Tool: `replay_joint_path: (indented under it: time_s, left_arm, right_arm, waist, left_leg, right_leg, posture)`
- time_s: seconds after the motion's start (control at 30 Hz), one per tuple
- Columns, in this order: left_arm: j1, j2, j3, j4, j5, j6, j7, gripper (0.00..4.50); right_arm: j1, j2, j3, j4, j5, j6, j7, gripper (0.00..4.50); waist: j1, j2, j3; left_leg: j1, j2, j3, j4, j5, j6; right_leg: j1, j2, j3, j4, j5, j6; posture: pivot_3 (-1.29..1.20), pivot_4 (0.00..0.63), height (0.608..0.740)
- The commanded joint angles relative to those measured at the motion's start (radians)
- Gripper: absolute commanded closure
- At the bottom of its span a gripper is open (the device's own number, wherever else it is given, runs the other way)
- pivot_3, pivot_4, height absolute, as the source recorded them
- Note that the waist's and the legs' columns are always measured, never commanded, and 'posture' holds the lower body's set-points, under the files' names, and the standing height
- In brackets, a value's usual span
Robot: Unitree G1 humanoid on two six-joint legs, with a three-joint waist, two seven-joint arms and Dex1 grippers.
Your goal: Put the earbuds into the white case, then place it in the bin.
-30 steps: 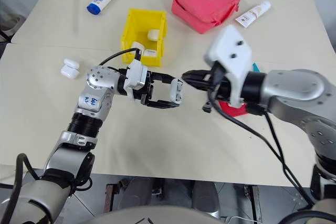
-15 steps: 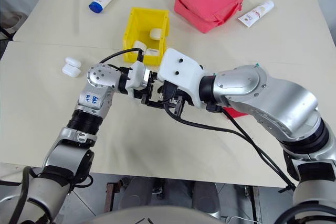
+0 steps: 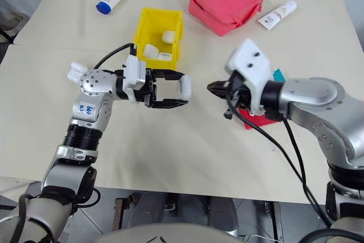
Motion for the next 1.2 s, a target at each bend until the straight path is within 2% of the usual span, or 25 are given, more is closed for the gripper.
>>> replay_joint_path:
  time_s: [0.03,0.2,0.43,0.57,0.83,0.97,1.13,1.2]
  left_arm:
    - [0.012,0.002,0.031,-0.059,-0.058,0.037,0.011,1.70]
    - [0.005,0.019,0.060,-0.030,-0.058,0.039,0.021,1.70]
    - [-0.058,0.026,0.102,0.077,-0.033,0.009,0.098,1.70]
    - [-0.154,0.027,0.132,0.266,0.031,-0.021,0.244,1.70]
    - [-0.401,0.004,0.151,0.721,0.119,-0.148,0.397,1.70]
    - [-0.485,-0.009,0.163,0.883,0.147,-0.161,0.459,1.70]
    - [-0.527,0.010,0.152,0.939,0.205,-0.193,0.526,0.09]
    - [-0.515,0.017,0.140,0.907,0.220,-0.258,0.483,0.01]
  right_arm:
    - [0.167,0.005,-0.126,0.057,0.013,-0.109,0.115,3.96]
    - [0.288,0.051,-0.242,0.118,0.069,-0.224,0.238,2.35]
    - [0.320,0.054,-0.285,0.123,0.104,-0.253,0.260,0.04]
    - [0.312,0.063,-0.267,0.120,0.078,-0.263,0.220,0.01]
    - [0.266,0.076,-0.210,0.112,0.059,-0.254,0.177,0.01]
    - [0.262,0.078,-0.193,0.100,0.056,-0.252,0.165,0.01]
    - [0.271,0.061,-0.206,0.084,0.063,-0.246,0.157,0.00]
    - [0.272,0.053,-0.210,0.089,0.061,-0.250,0.166,0.00]
  waist:
    - [0.002,0.000,0.000]
    - [-0.005,0.000,0.000]
    - [-0.003,0.000,0.000]
    - [0.000,-0.001,0.000]
    - [-0.001,-0.003,0.001]
    - [-0.002,-0.003,0.002]
    - [-0.003,-0.004,0.002]
    - [-0.003,-0.004,0.002]
  left_leg:
    - [0.000,0.000,-0.001,0.000,0.000,0.000]
    - [0.001,-0.001,0.001,0.000,0.000,0.001]
    - [0.006,0.000,0.002,-0.001,0.001,0.001]
    - [0.006,-0.001,0.001,-0.001,0.001,0.001]
    - [0.006,-0.003,0.001,-0.001,0.000,0.001]
    - [0.006,-0.003,0.001,-0.002,0.000,0.001]
    - [0.005,-0.003,0.002,-0.002,0.000,0.001]
    - [0.005,-0.003,0.002,-0.002,0.000,0.001]
  right_leg:
    - [0.000,0.000,0.000,0.000,0.000,0.000]
    - [0.001,-0.001,0.002,0.000,0.001,0.001]
    - [0.005,0.000,0.002,-0.001,0.001,0.001]
    - [0.006,0.000,0.001,-0.001,0.001,0.001]
    - [0.005,-0.001,0.000,-0.001,0.001,0.001]
    - [0.004,-0.002,0.000,-0.001,0.001,0.001]
    - [0.003,-0.002,0.000,0.000,0.001,0.001]
    - [0.003,-0.002,0.000,0.000,0.001,0.001]
  posture:
    - [0.00,0.150,0.740]
    - [0.00,0.150,0.740]
    - [0.00,0.150,0.740]
    - [0.00,0.150,0.740]
    - [0.00,0.150,0.740]
    - [0.00,0.150,0.740]
    - [0.00,0.150,0.740]
    - [0.00,0.150,0.740]
